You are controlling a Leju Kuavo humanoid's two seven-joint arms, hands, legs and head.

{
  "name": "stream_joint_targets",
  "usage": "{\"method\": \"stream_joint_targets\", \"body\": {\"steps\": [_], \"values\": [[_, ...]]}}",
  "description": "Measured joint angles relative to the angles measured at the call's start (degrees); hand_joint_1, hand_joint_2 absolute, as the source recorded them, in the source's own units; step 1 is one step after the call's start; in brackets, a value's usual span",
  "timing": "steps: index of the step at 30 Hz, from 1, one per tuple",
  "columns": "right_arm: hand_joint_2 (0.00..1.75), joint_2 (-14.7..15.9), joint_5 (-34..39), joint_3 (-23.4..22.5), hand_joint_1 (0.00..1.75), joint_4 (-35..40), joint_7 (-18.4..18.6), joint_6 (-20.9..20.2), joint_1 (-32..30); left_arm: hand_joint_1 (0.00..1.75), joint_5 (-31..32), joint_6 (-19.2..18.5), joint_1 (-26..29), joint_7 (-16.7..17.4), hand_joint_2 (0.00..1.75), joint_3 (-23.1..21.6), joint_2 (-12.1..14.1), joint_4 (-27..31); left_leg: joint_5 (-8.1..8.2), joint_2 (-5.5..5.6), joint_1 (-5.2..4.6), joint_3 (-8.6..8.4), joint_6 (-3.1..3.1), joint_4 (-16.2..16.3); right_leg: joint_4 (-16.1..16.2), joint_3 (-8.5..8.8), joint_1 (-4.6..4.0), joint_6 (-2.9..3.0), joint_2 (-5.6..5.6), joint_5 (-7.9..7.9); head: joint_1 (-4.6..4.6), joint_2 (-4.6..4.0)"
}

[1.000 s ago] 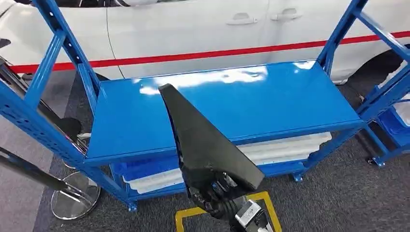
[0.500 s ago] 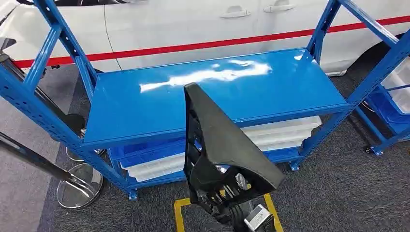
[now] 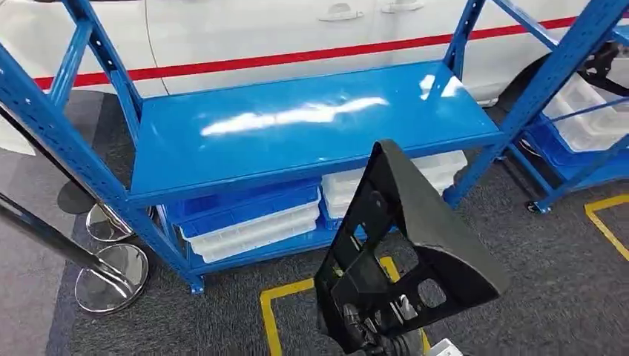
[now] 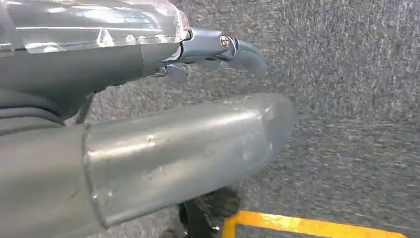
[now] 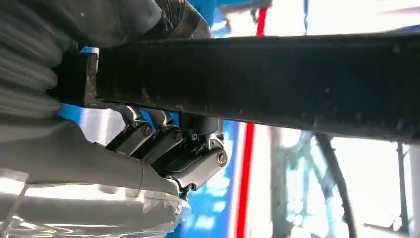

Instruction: Take the parts from the cabinet and place them on the table.

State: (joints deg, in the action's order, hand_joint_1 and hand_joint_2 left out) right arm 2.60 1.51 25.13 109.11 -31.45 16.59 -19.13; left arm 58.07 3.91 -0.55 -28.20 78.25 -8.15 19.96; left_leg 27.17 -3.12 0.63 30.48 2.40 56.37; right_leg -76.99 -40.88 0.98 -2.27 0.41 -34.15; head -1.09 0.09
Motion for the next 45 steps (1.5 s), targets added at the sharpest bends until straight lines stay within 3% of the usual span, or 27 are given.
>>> {"method": "stream_joint_targets", "body": {"steps": [1,3,4,5,9,10,11,13,15,16,18,19,20,21,24,25,26,27,29,30,32,34,35,40,42,44,45], "values": [[1.75,0.0,0.0,-0.2,1.75,0.0,0.0,0.3,-0.4,0.00,0.0,0.0,0.0,0.0,0.00,0.2,-0.1,0.2,-0.47,-0.68,0.00,0.90,-0.11,0.3,1.0,1.67,0.06,-0.05,-0.19,2.35,0.00,0.00],[1.75,0.1,0.1,-0.7,1.75,0.0,0.0,0.3,-1.0,0.00,0.0,-0.1,0.0,0.0,0.00,0.4,-0.4,0.7,-1.18,-1.67,0.00,2.49,-0.51,1.0,9.4,8.56,0.20,0.07,-1.67,5.62,0.00,0.00],[1.75,0.1,0.1,-0.9,1.75,0.1,0.0,0.4,-1.2,0.00,0.0,-0.2,-0.2,0.0,0.00,0.5,-0.6,1.0,-1.27,-2.04,-0.12,2.79,-0.70,1.4,15.3,13.12,0.17,0.28,-4.03,4.35,0.00,0.00],[1.75,0.1,0.1,-0.9,1.75,0.2,0.1,0.5,-1.2,0.00,0.1,-0.2,0.0,-0.1,0.00,0.5,-0.7,1.3,-1.43,-2.24,-0.26,3.19,-1.09,1.8,20.0,15.72,-0.55,0.65,-5.28,2.19,0.00,0.02],[1.75,0.1,0.1,-1.3,1.75,0.7,0.1,1.0,-2.0,0.00,0.0,-0.2,-0.1,-0.1,0.00,0.7,-1.4,2.2,-2.29,-3.98,0.03,3.11,-2.80,1.9,20.6,14.48,-0.60,3.21,-3.25,3.27,0.02,0.00],[1.75,0.1,0.1,-1.4,1.75,0.8,0.2,1.1,-2.4,0.00,0.0,-0.2,-0.1,-0.1,0.00,0.8,-1.4,2.5,-0.69,-0.98,0.34,3.61,-3.38,2.9,20.6,13.96,-0.50,3.58,-3.02,3.75,0.00,0.02],[1.75,0.1,0.1,-1.4,1.75,0.9,0.2,1.2,-2.4,0.00,0.0,-0.3,0.0,-0.1,0.00,0.8,-1.6,2.7,2.47,1.23,0.35,4.47,-3.43,5.7,20.5,13.34,-0.51,4.07,-2.29,4.23,0.04,0.02],[1.75,0.1,-0.1,-1.5,1.75,0.9,0.3,1.2,-2.4,0.00,0.1,-0.6,0.3,0.0,0.00,1.3,-1.8,3.1,7.90,2.58,0.35,7.13,-3.44,14.1,20.4,12.16,-0.81,4.54,-0.99,5.12,0.02,0.00],[1.75,0.1,-0.1,-1.6,1.75,0.8,0.6,1.2,-2.6,0.00,0.2,-0.8,0.4,0.2,0.00,1.7,-1.8,3.4,9.24,2.64,0.32,8.15,-3.28,18.7,19.9,11.04,-1.13,4.64,0.40,5.71,0.02,0.00],[1.75,0.1,-0.2,-1.6,1.75,0.8,0.8,1.3,-2.8,0.00,0.3,-1.0,0.3,0.2,0.00,1.7,-1.8,3.4,8.15,2.70,0.29,7.22,-2.99,17.9,19.5,10.29,-1.29,4.62,1.30,5.94,0.02,0.00],[1.75,0.1,-0.2,-1.6,1.75,0.8,0.9,1.3,-2.9,0.00,0.6,-1.1,0.3,0.3,0.00,1.7,-1.8,3.4,3.79,3.28,0.03,2.24,-2.19,9.9,18.8,9.63,-1.46,4.50,2.65,6.09,0.02,0.00],[1.75,0.1,-0.2,-1.6,1.75,0.8,0.9,1.3,-2.9,0.00,0.7,-1.1,0.3,0.3,0.00,1.7,-1.8,3.4,1.96,4.79,-0.13,-0.78,-1.60,4.6,18.5,9.44,-1.48,4.48,3.21,6.10,0.02,0.00],[1.75,0.1,-0.2,-1.6,1.75,0.8,0.8,1.3,-2.9,0.00,0.8,-1.1,0.1,0.3,0.00,1.8,-1.6,3.5,3.31,7.79,-0.11,-2.58,-0.93,1.9,18.3,8.96,-1.48,4.22,3.62,6.23,-0.02,0.00],[1.75,0.2,0.0,-1.6,1.75,0.8,0.8,1.3,-2.9,0.00,0.9,-1.2,0.2,0.3,0.00,1.9,-1.8,3.5,2.64,7.64,-0.18,-2.55,-1.31,1.3,18.1,8.72,-1.25,3.77,4.24,6.53,0.02,0.00],[1.75,0.2,0.3,-1.6,1.75,0.8,0.7,1.2,-3.1,0.00,1.3,-1.2,0.0,0.2,0.00,2.0,-1.8,3.5,2.27,5.86,-0.52,-2.52,-1.02,0.5,18.3,8.23,-0.94,2.55,6.06,7.32,0.04,0.00],[1.75,0.2,0.4,-1.7,1.75,0.8,0.7,1.2,-3.1,0.00,1.4,-1.2,-0.1,0.2,0.00,2.0,-1.9,3.5,1.65,5.04,0.49,-2.76,-0.74,-0.4,18.0,8.12,-1.04,2.41,5.92,7.08,0.02,0.02],[1.75,0.2,0.5,-1.7,1.75,0.8,0.7,1.3,-3.2,0.00,1.6,-1.2,-0.2,0.1,0.00,2.0,-1.8,3.5,1.41,4.28,0.25,-2.69,-0.53,-0.7,16.2,7.21,-1.28,2.17,2.87,5.50,0.00,0.02],[1.75,0.2,0.6,-1.7,1.75,0.7,0.7,1.3,-3.0,0.00,1.7,-1.2,-0.2,0.1,0.00,2.1,-1.8,3.5,1.29,3.48,0.24,-2.53,-0.33,-0.7,12.8,5.40,-1.09,1.90,1.32,3.23,0.02,0.02],[1.75,0.3,1.0,-1.7,1.75,0.4,0.7,1.2,-3.0,0.00,2.3,-1.3,0.0,0.1,0.00,2.1,-1.8,3.5,1.29,1.75,0.13,-2.13,-0.34,-0.7,4.1,1.42,-0.50,1.26,0.14,-0.69,0.00,0.00],[1.75,0.3,1.3,-1.7,1.75,0.2,0.7,1.2,-3.0,0.00,2.7,-1.4,0.0,0.1,0.00,2.1,-1.8,3.5,1.29,0.98,0.13,-1.98,-0.36,-0.6,1.8,0.45,-0.26,1.01,0.01,-1.05,0.02,0.02],[1.75,0.3,1.7,-1.7,1.75,-0.2,0.6,1.1,-2.9,0.00,3.5,-1.3,-0.2,0.0,0.00,2.1,-1.8,3.5,1.43,-0.45,0.20,-1.85,-0.57,-0.3,4.9,2.37,0.29,0.58,-0.44,1.76,0.02,0.00],[1.75,0.5,1.9,-1.7,1.75,-0.5,0.0,0.8,-2.5,0.00,4.6,-1.1,-0.6,-0.2,0.00,2.1,-1.8,3.1,1.80,-1.58,0.36,-1.91,-1.15,0.2,15.5,8.43,0.56,0.43,-2.42,6.33,0.00,0.00],[1.75,0.5,2.0,-1.6,1.75,-0.8,-0.4,0.3,-2.0,0.00,5.2,-0.9,-0.7,-0.5,0.00,2.0,-1.6,3.1,2.02,-2.06,0.13,-1.97,-1.60,0.4,17.6,9.55,-0.02,0.99,-4.27,5.22,0.02,0.00],[1.75,0.9,2.0,-0.3,1.75,-3.0,-2.2,-2.2,0.9,0.00,7.8,-0.7,-1.7,-1.6,0.00,1.3,0.0,1.6,1.85,-4.10,0.31,-2.28,-3.33,0.5,18.3,8.41,-0.43,3.25,-1.71,6.58,0.02,0.00],[1.75,0.7,0.6,0.5,1.75,-4.5,-1.6,-3.8,3.5,0.00,8.6,-0.6,-2.1,-1.8,0.00,0.9,1.3,0.7,5.36,0.69,0.70,-0.38,-3.68,4.7,18.7,8.27,-0.24,4.23,-0.80,7.23,0.02,0.00],[1.75,0.1,-0.9,0.7,1.75,-5.8,-1.0,-5.9,5.4,0.00,9.2,0.0,-2.0,-1.9,0.00,0.4,2.3,0.0,9.94,2.52,0.56,4.21,-3.73,14.3,18.6,7.68,-0.40,4.62,0.54,7.50,0.04,0.00],[1.75,-0.2,-1.1,0.7,1.75,-6.3,-1.0,-6.7,5.9,0.00,9.3,0.2,-2.0,-1.9,0.00,0.2,2.7,-0.3,11.02,2.73,0.50,6.17,-3.66,18.2,18.5,7.51,-0.64,4.77,1.19,7.60,0.04,0.02]]}}
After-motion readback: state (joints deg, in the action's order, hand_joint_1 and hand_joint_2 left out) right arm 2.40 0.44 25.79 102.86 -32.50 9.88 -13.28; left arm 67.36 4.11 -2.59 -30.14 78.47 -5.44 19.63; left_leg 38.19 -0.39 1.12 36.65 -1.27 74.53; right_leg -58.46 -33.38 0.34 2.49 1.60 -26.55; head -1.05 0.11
